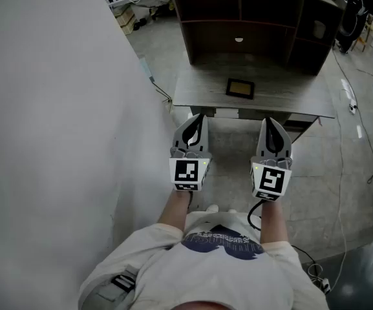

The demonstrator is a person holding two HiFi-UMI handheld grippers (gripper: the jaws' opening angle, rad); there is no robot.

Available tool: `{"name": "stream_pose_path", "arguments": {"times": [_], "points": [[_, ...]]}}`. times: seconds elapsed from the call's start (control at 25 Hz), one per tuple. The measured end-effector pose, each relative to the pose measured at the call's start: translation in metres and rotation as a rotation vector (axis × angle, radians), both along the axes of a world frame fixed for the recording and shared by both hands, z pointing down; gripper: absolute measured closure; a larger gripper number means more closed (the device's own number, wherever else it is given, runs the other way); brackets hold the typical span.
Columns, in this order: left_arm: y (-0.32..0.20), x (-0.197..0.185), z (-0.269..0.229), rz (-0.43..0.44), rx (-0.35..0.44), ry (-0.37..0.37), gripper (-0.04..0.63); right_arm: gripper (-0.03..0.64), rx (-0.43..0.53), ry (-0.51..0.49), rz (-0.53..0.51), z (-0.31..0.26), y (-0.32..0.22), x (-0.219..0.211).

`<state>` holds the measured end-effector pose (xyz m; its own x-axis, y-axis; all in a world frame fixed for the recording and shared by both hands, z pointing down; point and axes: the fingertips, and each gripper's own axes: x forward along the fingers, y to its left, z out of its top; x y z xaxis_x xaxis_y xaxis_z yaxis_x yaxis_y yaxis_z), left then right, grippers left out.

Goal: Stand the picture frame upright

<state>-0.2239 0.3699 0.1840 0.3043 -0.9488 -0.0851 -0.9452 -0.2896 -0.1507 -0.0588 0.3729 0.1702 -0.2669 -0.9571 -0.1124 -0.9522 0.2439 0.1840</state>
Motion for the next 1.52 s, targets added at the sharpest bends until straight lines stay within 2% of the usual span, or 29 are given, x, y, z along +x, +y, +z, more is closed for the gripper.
{"name": "stream_pose_path", "arguments": {"times": [0.84, 0.92, 1.08, 1.24, 1.28, 1.32, 1.4, 1.52], "points": [[-0.001, 0.014, 0.016, -0.001, -0.026, -0.026, 0.591, 0.620, -0.007, 0.026, 0.041, 0.007, 0.006, 0.030], [-0.001, 0.021, 0.019, -0.001, -0.032, -0.025, 0.591, 0.619, -0.005, -0.001, 0.035, 0.008, 0.007, 0.040], [0.001, 0.039, 0.018, -0.003, -0.026, -0.024, 0.591, 0.618, 0.001, -0.119, -0.008, 0.006, 0.007, 0.067], [0.002, 0.044, 0.015, -0.029, -0.021, 0.002, 0.589, 0.617, -0.008, -0.163, -0.036, 0.006, 0.004, 0.089], [0.002, 0.044, 0.014, -0.037, -0.021, 0.020, 0.587, 0.574, -0.013, -0.171, -0.050, 0.006, 0.003, 0.092], [0.003, 0.043, 0.013, -0.047, -0.022, 0.039, 0.554, 0.516, -0.018, -0.177, -0.064, 0.006, 0.002, 0.095], [0.003, 0.038, 0.014, -0.071, -0.029, 0.068, 0.462, 0.484, -0.028, -0.177, -0.079, 0.009, -0.002, 0.099], [0.005, 0.027, 0.020, -0.109, -0.051, 0.080, 0.412, 0.441, -0.053, -0.168, -0.092, 0.017, -0.006, 0.098]]}}
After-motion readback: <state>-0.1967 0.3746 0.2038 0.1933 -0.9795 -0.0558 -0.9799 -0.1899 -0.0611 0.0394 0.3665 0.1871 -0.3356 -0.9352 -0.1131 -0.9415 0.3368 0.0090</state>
